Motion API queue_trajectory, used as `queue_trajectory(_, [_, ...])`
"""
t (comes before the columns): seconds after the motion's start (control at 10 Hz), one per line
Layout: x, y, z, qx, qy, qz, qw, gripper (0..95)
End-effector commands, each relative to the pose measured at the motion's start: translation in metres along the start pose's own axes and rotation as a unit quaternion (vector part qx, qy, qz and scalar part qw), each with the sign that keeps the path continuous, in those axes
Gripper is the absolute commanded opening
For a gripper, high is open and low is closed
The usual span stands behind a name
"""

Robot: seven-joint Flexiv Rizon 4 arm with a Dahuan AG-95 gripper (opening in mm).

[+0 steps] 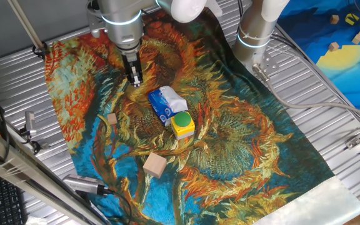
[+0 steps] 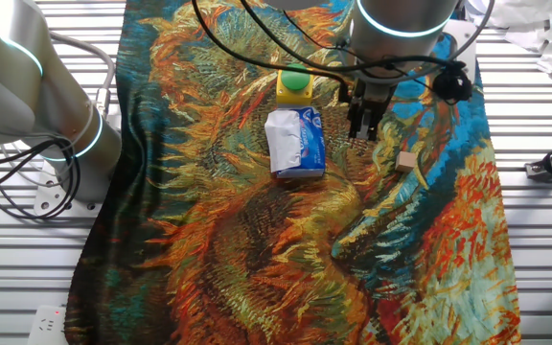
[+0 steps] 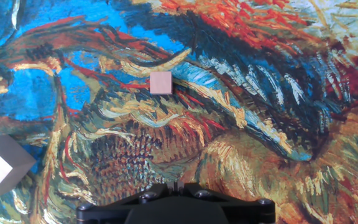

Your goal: Approach and touch the side of the small block

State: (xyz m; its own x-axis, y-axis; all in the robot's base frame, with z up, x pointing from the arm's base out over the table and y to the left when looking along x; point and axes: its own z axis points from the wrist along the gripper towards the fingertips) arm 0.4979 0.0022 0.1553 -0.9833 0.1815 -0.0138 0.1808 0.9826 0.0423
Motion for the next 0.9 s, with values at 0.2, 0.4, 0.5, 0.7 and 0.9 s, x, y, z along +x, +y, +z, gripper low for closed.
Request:
queue_trajectory(0.2, [0.0006,0.0001,-0.0005,0.002,0.000,-0.001,1.0000,0.0])
queue_trajectory(0.4, [0.0008,0.0001,-0.0002,0.004,0.000,-0.002,1.0000,0.0])
queue_trajectory(0.5, [0.0010,0.0002,0.0007,0.004,-0.001,-0.004,1.0000,0.0])
queue_trajectory(0.7, [0.0011,0.0002,0.0009,0.006,-0.002,-0.006,1.0000,0.0])
queue_trajectory(0.9, [0.0011,0.0002,0.0009,0.007,-0.003,-0.008,0.9999,0.0])
